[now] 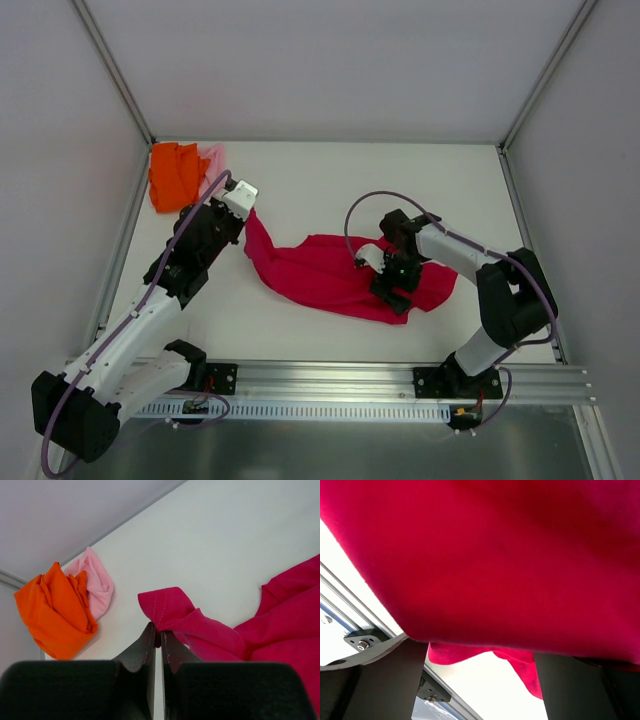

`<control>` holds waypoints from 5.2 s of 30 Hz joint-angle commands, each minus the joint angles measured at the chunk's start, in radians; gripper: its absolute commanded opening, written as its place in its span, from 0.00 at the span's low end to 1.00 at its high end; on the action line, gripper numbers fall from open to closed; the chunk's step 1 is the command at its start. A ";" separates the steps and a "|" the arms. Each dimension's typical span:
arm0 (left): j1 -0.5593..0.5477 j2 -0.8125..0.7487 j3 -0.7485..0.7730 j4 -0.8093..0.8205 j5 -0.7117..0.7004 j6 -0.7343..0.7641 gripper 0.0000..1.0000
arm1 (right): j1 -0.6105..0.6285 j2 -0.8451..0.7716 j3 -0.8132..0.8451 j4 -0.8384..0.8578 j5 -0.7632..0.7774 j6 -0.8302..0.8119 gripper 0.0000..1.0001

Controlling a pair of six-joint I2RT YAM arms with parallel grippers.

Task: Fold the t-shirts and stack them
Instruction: Flatten out the tshirt

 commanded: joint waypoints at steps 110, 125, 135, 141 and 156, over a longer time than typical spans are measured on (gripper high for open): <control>0.118 0.183 0.295 0.221 -0.193 -0.003 0.00 | -0.365 -0.329 0.293 0.900 0.868 0.103 0.01; 0.214 0.723 0.714 0.057 -0.196 -0.061 0.00 | -0.468 0.183 0.705 0.789 0.918 0.109 0.01; 0.214 0.782 0.932 -0.076 -0.159 -0.116 0.00 | -0.465 0.108 0.739 0.857 0.984 0.151 0.01; 0.214 0.748 1.004 -0.104 -0.150 -0.127 0.00 | -0.453 -0.050 0.629 0.978 0.929 0.129 0.01; 0.188 0.898 1.156 -0.323 -0.024 -0.146 0.00 | -0.379 0.097 0.690 0.942 0.791 0.099 0.01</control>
